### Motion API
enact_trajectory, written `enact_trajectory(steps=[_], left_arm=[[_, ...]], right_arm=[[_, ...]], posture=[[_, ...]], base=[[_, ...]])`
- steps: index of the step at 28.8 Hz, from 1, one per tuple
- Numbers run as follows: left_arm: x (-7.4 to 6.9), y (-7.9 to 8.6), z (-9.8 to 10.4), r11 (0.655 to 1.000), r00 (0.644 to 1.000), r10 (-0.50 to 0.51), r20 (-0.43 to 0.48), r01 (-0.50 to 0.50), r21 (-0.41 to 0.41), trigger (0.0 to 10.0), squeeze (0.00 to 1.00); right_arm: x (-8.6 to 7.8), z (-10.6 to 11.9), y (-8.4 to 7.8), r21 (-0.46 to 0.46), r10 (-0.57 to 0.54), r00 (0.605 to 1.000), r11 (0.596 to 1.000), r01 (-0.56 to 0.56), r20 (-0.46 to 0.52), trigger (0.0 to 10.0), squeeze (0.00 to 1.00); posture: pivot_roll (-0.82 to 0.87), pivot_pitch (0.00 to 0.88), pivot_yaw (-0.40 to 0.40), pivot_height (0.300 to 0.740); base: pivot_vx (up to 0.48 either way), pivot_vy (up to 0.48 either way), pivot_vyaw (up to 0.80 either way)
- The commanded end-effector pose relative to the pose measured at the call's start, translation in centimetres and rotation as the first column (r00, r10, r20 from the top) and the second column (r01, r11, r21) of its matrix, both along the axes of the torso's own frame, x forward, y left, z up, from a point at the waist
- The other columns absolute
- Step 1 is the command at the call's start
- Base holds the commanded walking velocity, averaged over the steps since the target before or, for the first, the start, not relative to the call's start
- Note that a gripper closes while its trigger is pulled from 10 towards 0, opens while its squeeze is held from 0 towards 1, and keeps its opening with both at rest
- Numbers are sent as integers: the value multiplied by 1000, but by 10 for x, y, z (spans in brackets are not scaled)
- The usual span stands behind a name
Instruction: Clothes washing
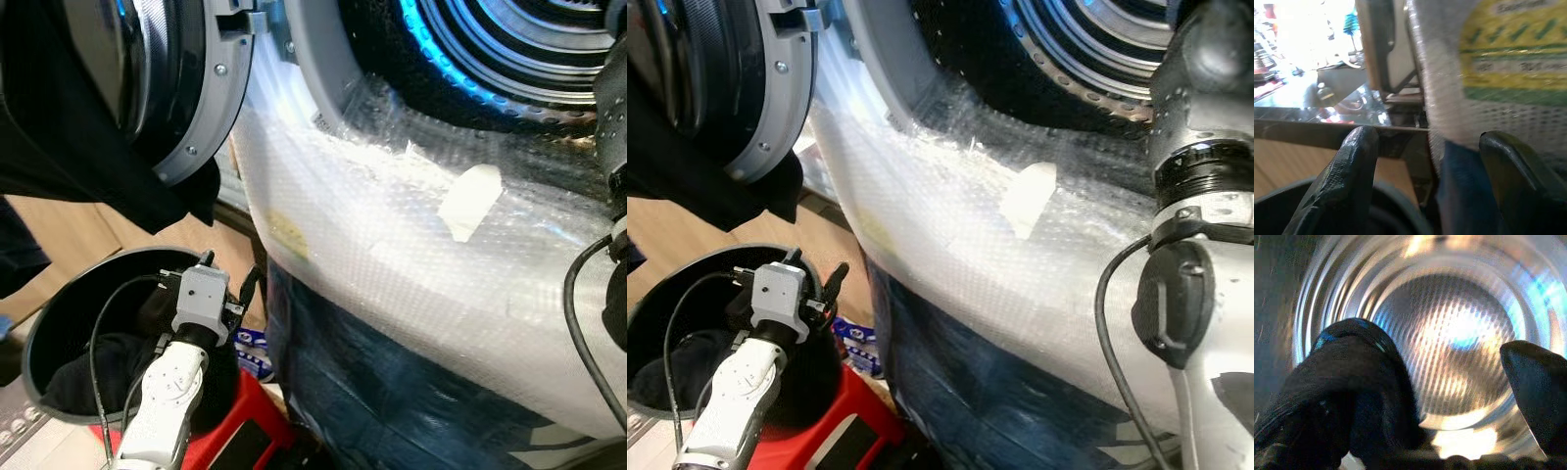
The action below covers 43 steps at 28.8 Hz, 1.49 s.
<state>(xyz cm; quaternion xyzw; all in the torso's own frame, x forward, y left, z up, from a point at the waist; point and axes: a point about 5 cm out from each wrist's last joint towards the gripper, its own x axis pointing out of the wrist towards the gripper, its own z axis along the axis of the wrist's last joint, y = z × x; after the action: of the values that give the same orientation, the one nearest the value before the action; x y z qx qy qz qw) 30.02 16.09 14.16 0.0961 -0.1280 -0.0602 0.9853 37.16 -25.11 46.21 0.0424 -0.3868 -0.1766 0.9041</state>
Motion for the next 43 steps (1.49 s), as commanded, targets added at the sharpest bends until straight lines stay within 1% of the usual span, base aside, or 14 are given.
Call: enact_trajectory(steps=[1,4,7,9,10,17,22,26,31,36,38,39,40,43], left_arm=[[-2,1,-2,1000,1000,-3,-10,2,-7,10000,0],[-2,0,-3,1000,1000,-4,-12,4,-8,10000,0],[-2,-1,-4,1000,1000,-7,-18,7,-10,10000,0],[-2,-1,-4,1000,1000,-7,-18,7,-10,10000,0],[-4,-3,-5,1000,999,-19,-27,18,-10,10000,0],[-7,-4,-7,999,999,-32,-40,32,-5,10000,0],[-7,-6,-9,999,998,-37,-45,37,-8,10000,0],[-7,-10,-9,999,998,-49,-47,49,-13,10000,0],[-8,-13,-9,998,997,-60,-46,60,-15,10000,0],[-8,-14,-11,998,996,-65,-54,65,-18,10000,0],[-8,-14,-11,998,996,-65,-54,65,-18,10000,0],[-8,-15,-11,998,996,-68,-54,67,-19,10000,0],[-8,-15,-11,998,996,-68,-54,67,-19,10000,0],[-8,-17,-12,997,996,-76,-56,75,-8,10000,0]], right_arm=[[-28,38,-10,25,-45,982,999,41,184,10000,0],[-19,28,-11,18,-46,995,999,45,92,10000,0],[10,-15,-4,24,28,989,999,-25,-145,10000,0],[10,-15,-4,24,28,989,999,-25,-145,10000,0],[23,-40,5,22,74,965,997,-70,-253,10000,0],[31,-61,21,51,152,930,988,-143,-336,10000,0],[25,-51,44,103,226,897,974,-202,-379,10000,0],[4,-29,73,71,332,892,943,-326,-306,10000,0],[-24,-10,80,-3,361,915,930,-368,-180,10000,0],[-59,3,103,-135,557,830,824,-550,19,10000,0],[-59,3,103,-135,557,830,824,-550,19,10000,0],[-66,6,106,-153,595,802,798,-583,52,10000,0],[-66,6,106,-153,595,802,798,-583,52,10000,0],[-89,3,112,-244,686,716,721,-648,125,10000,0]], posture=[[-7,132,25,740],[-13,137,21,740],[-10,144,18,740],[-10,144,18,740],[0,147,18,740],[-9,159,11,740],[-31,165,11,740],[-38,167,9,740],[-38,167,2,740],[-56,168,8,740],[-56,168,8,740],[-57,167,8,740],[-57,167,8,740],[-44,164,-5,740]], base=[[0,0,0],[0,0,0],[0,0,0],[0,0,0],[0,0,0],[0,0,0],[0,0,0],[0,0,0],[0,0,0],[0,0,0],[0,0,0],[0,0,0],[0,0,0],[0,0,0]])
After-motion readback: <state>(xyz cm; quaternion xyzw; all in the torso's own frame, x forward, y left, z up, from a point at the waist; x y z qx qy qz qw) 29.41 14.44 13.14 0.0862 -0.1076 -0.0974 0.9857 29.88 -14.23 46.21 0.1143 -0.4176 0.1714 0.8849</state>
